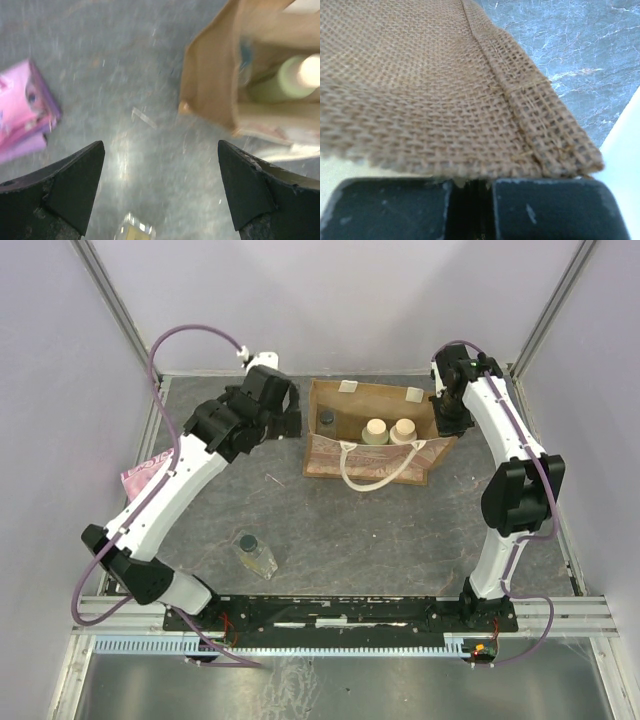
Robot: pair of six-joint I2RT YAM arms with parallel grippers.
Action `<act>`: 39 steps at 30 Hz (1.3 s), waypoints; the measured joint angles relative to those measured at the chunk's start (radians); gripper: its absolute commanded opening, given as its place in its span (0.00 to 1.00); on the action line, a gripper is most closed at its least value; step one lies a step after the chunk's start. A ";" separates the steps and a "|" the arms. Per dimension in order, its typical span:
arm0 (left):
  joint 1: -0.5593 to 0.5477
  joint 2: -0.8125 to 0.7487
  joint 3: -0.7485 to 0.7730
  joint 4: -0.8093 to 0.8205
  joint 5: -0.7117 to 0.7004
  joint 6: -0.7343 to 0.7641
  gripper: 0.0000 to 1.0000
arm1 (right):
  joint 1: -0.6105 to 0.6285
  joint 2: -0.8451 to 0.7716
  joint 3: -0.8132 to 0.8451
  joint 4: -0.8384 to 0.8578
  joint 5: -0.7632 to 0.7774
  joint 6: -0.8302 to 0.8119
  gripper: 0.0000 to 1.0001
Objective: Place the personal care products into the canvas bag
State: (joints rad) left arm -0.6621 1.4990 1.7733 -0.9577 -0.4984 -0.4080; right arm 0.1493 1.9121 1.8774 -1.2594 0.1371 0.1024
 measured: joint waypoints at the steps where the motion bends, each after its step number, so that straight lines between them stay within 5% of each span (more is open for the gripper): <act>1: 0.000 -0.015 -0.027 -0.049 -0.002 -0.047 1.00 | 0.000 0.002 0.002 -0.002 0.000 0.000 0.00; 17: 0.000 -0.394 -0.406 -0.432 0.065 -0.702 1.00 | -0.005 0.064 0.066 -0.046 0.007 -0.007 0.01; 39: -0.001 -0.533 -0.801 -0.401 0.334 -0.953 0.99 | -0.008 0.071 0.072 -0.050 0.004 -0.007 0.00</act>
State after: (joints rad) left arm -0.6628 0.9661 0.9718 -1.3590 -0.1646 -1.3613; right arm 0.1417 1.9835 1.9491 -1.3098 0.1413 0.0956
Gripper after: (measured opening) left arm 0.997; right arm 0.012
